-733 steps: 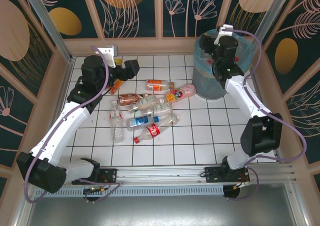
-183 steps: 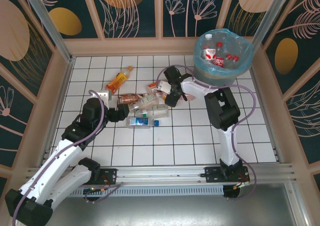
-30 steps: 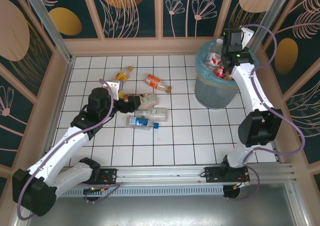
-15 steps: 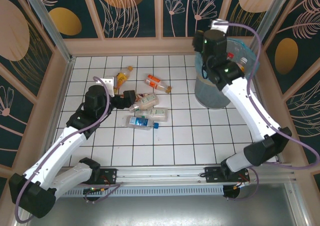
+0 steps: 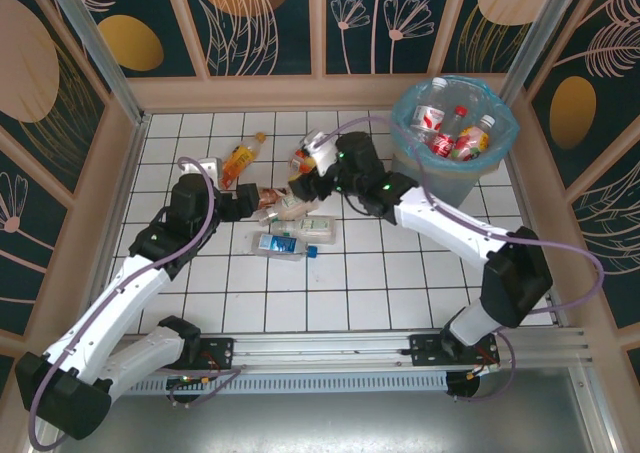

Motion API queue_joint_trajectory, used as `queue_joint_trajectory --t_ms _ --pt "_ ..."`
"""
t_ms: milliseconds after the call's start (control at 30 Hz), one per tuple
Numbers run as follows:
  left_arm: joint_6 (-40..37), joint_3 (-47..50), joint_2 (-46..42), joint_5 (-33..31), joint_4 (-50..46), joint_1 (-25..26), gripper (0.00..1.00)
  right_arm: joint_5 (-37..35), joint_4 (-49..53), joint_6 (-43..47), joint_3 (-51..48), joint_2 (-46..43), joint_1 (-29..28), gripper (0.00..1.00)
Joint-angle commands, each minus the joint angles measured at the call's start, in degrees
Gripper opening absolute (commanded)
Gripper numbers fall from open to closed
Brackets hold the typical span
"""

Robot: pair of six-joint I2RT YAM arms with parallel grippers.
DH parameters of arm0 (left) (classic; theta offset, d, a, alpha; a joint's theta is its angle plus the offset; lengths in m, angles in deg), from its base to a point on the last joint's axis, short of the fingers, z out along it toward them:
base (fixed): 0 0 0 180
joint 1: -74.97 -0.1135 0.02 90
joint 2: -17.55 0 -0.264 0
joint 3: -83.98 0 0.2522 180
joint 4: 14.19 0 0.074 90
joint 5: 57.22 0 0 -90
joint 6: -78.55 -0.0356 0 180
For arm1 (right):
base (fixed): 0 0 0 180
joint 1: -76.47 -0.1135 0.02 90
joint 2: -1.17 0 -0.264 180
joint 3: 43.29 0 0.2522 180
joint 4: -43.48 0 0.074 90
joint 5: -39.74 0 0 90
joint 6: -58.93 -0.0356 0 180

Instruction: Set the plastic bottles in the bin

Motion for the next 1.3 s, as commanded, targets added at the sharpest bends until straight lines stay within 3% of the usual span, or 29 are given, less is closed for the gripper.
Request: queue_joint_trajectory --t_ms 0,167,433,700,967,1267 --pt "3.34 2.93 -0.07 1.70 0.71 -1.74 0.97 2.63 -1.71 5.09 -2.76 3.03 -3.50 0.71" --pt "5.68 5.38 0.82 4.95 3.77 -4.59 0.97 -2.90 0.88 8.10 -0.48 11.89 -8.85 0.76" --pt "5.05 5.86 -1.73 0.40 2.53 -6.07 0.98 -10.43 9.48 10.69 6.37 23.44 -11.85 0.80" --pt "4.60 7.03 -4.71 -1.37 3.33 -6.23 0.98 -9.45 14.45 12.57 9.19 27.33 -12.59 0.79" --pt "4.71 7.56 -4.27 0.14 4.40 -6.25 0.98 -9.57 17.92 13.13 13.16 29.06 -13.25 0.84" --pt "4.06 8.08 -5.55 0.06 4.41 -6.25 0.98 -7.98 22.69 14.16 17.70 30.28 -14.03 0.74"
